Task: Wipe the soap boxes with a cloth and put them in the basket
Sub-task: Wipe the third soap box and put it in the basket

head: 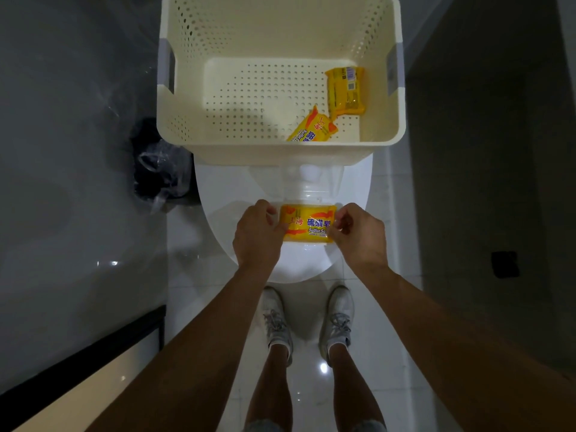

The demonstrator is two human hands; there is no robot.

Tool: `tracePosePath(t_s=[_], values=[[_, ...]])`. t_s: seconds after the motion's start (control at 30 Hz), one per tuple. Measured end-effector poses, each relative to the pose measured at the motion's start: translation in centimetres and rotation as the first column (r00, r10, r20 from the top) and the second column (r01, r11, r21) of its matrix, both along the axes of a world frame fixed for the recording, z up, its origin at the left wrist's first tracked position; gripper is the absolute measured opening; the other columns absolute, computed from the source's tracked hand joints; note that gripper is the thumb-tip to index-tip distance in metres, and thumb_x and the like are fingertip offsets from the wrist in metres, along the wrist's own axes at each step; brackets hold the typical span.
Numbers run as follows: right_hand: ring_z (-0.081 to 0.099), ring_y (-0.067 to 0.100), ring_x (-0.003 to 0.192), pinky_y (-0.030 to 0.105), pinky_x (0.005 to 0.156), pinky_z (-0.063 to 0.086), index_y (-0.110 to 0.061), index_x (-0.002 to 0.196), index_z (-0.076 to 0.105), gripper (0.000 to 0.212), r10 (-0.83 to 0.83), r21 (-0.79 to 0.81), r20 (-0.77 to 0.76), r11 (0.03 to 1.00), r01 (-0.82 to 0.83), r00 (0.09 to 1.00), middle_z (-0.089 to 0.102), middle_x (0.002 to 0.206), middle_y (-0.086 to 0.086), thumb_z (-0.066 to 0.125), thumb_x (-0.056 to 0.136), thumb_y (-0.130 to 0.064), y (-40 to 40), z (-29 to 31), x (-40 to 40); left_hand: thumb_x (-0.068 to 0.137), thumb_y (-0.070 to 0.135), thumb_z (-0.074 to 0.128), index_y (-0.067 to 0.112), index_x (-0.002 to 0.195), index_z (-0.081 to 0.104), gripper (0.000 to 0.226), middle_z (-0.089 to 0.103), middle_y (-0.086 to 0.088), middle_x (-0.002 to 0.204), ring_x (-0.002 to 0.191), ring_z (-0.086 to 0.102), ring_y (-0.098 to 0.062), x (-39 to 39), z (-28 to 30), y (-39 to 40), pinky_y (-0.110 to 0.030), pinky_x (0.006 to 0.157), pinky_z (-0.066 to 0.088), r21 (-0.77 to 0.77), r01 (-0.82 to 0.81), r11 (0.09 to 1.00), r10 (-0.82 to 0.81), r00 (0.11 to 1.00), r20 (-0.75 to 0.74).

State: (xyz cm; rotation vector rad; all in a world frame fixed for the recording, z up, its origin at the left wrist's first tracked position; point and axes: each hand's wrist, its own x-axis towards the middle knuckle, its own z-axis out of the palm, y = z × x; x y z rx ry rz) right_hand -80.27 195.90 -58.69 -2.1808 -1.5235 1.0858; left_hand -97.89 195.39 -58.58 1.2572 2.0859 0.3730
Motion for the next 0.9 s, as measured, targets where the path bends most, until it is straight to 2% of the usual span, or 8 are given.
tracePosePath(t_s=[0.23,0.37,0.5,0.57,0.63,0.77,0.83,0.9], values=[[0.069,0.026,0.086,0.039,0.079,0.058,-0.012,0.099,0.071,0.011,0.19,-0.009,0.129,0.982,-0.19,0.973,0.074,0.093,0.008,0.069,0.087,-0.013,0.7,-0.6,-0.5,0.088,0.016,0.069,0.014,0.103,0.069,0.015,0.072,-0.001,0.099,0.091,0.066,-0.019,-0.1,-0.2,0.3,-0.033,0.079,0.054,-0.014,-0.033,0.999,0.033,0.999,0.029],[0.064,0.023,0.082,0.031,0.069,0.052,-0.014,0.095,0.062,0.011,0.22,0.04,0.208,0.972,-0.233,0.953,0.067,0.094,0.005,0.07,0.087,-0.014,0.6,-0.7,-0.6,0.09,0.018,0.069,0.015,0.106,0.063,0.017,0.07,-0.002,0.1,0.09,0.066,-0.021,-0.2,-0.5,0.2,-0.037,0.077,0.055,-0.023,-0.007,1.0,0.008,0.999,0.043],[0.062,0.023,0.085,0.038,0.07,0.056,-0.014,0.1,0.059,0.023,0.309,0.113,0.188,0.936,-0.333,0.932,0.059,0.102,0.004,0.075,0.084,-0.02,0.4,-0.7,0.5,0.082,0.022,0.077,0.02,0.112,0.057,0.036,0.058,0.0,0.112,0.088,0.064,-0.018,-0.9,-0.4,-0.1,-0.035,0.072,0.055,0.078,0.187,0.979,-0.189,0.982,0.017],[0.062,0.023,0.09,0.04,0.072,0.057,-0.016,0.106,0.06,0.031,0.394,0.106,0.202,0.902,-0.419,0.897,0.058,0.107,0.003,0.078,0.082,-0.023,0.3,-0.7,1.0,0.08,0.025,0.078,0.02,0.113,0.058,0.039,0.051,0.0,0.118,0.092,0.062,-0.018,-1.2,-0.5,-0.6,-0.037,0.072,0.057,0.101,0.334,0.937,-0.33,0.942,-0.056],[0.062,0.023,0.094,0.039,0.074,0.057,-0.016,0.109,0.061,0.035,0.434,0.088,0.225,0.883,-0.462,0.872,0.058,0.11,0.003,0.079,0.08,-0.026,0.6,-0.6,1.1,0.082,0.026,0.077,0.018,0.111,0.057,0.037,0.049,-0.001,0.117,0.093,0.061,-0.021,-1.2,-0.7,-0.7,-0.039,0.074,0.057,0.08,0.373,0.924,-0.367,0.926,-0.084],[0.061,0.021,0.088,0.039,0.071,0.055,-0.018,0.098,0.056,0.033,0.351,0.083,0.169,0.926,-0.369,0.921,0.056,0.104,0.0,0.081,0.078,-0.027,1.1,-0.4,0.7,0.08,0.027,0.079,0.015,0.109,0.051,0.042,0.049,-0.003,0.111,0.089,0.061,-0.024,-0.9,-0.6,-0.2,-0.039,0.07,0.055,0.048,0.339,0.94,-0.336,0.94,-0.064],[0.058,0.017,0.085,0.037,0.07,0.054,-0.02,0.095,0.051,0.034,0.197,0.133,0.1,0.969,-0.21,0.975,0.054,0.099,-0.003,0.08,0.078,-0.024,1.7,-0.1,0.7,0.077,0.029,0.081,0.016,0.109,0.048,0.048,0.05,-0.001,0.109,0.086,0.06,-0.022,-0.9,-0.3,0.3,-0.036,0.068,0.051,0.054,0.253,0.966,-0.253,0.967,-0.004],[0.057,0.014,0.09,0.035,0.077,0.054,-0.022,0.105,0.051,0.033,-0.001,0.164,0.001,0.987,0.001,1.0,0.056,0.104,-0.005,0.075,0.083,-0.018,2.9,0.3,0.9,0.076,0.03,0.081,0.018,0.114,0.048,0.052,0.053,0.004,0.112,0.086,0.059,-0.02,-1.3,0.1,1.3,-0.033,0.07,0.047,0.092,0.098,0.991,-0.107,0.989,0.104]])
